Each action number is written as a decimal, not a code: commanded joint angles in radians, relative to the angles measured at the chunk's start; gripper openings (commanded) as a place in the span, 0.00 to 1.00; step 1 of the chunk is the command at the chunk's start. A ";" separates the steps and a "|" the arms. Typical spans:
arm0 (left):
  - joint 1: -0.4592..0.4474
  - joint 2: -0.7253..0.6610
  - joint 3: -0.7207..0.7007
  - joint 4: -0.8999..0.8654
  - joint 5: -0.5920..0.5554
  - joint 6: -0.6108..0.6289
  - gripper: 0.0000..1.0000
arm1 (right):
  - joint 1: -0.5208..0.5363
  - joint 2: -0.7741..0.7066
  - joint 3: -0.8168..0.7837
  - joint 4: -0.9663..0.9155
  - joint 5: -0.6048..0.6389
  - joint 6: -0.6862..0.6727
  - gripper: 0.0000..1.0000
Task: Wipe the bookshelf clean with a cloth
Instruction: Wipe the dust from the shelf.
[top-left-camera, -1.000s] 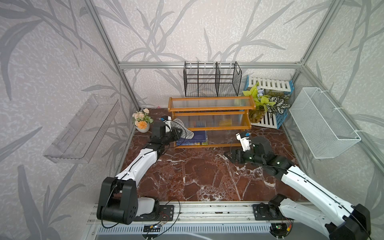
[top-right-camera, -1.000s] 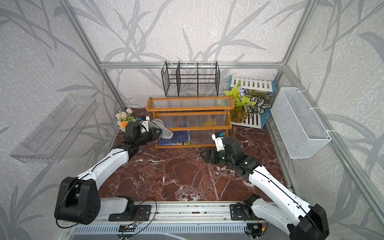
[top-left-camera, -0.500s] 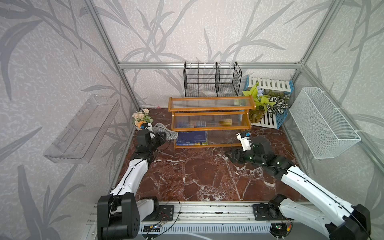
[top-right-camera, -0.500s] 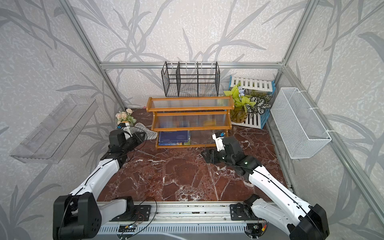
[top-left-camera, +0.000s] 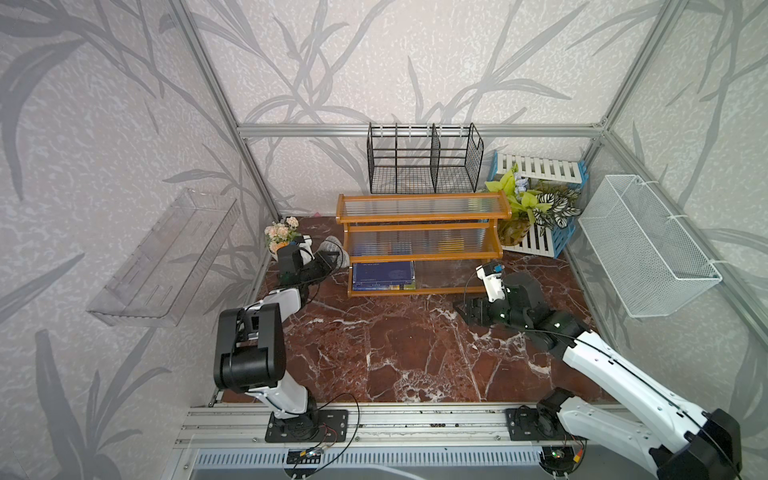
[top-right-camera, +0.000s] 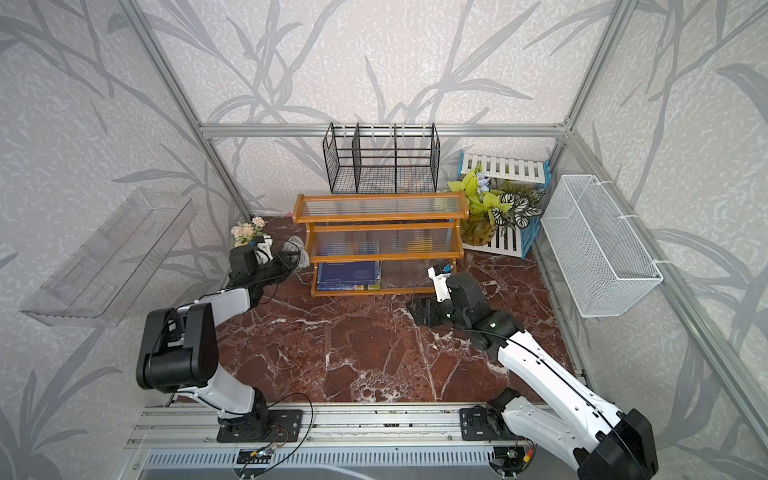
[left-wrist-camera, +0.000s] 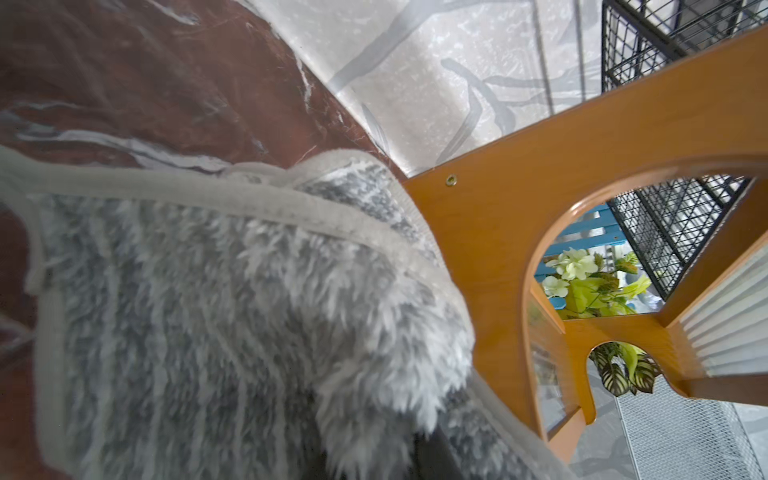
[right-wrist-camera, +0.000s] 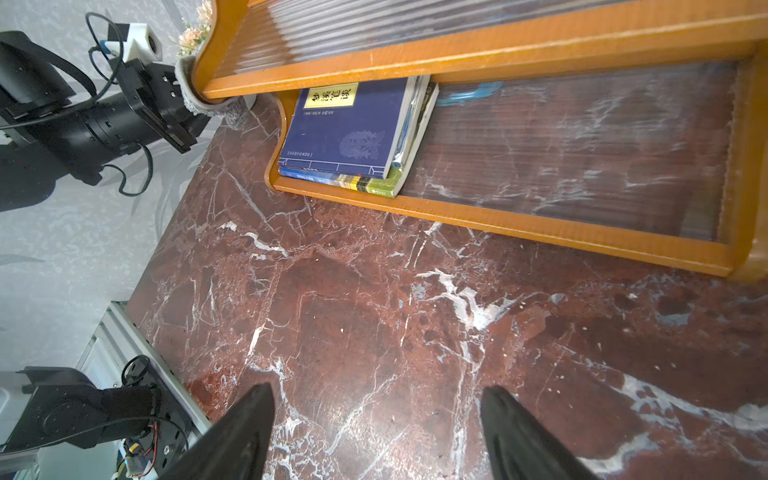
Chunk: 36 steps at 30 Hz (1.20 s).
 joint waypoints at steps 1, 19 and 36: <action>0.000 0.046 0.090 0.102 0.082 -0.012 0.17 | -0.017 0.003 0.029 -0.014 0.013 -0.017 0.83; -0.042 0.211 0.189 0.312 0.250 -0.155 0.18 | -0.025 0.038 0.075 -0.034 0.025 -0.018 0.83; -0.041 -0.357 -0.159 0.037 0.151 -0.036 0.19 | -0.025 -0.066 0.023 -0.018 -0.018 0.013 0.83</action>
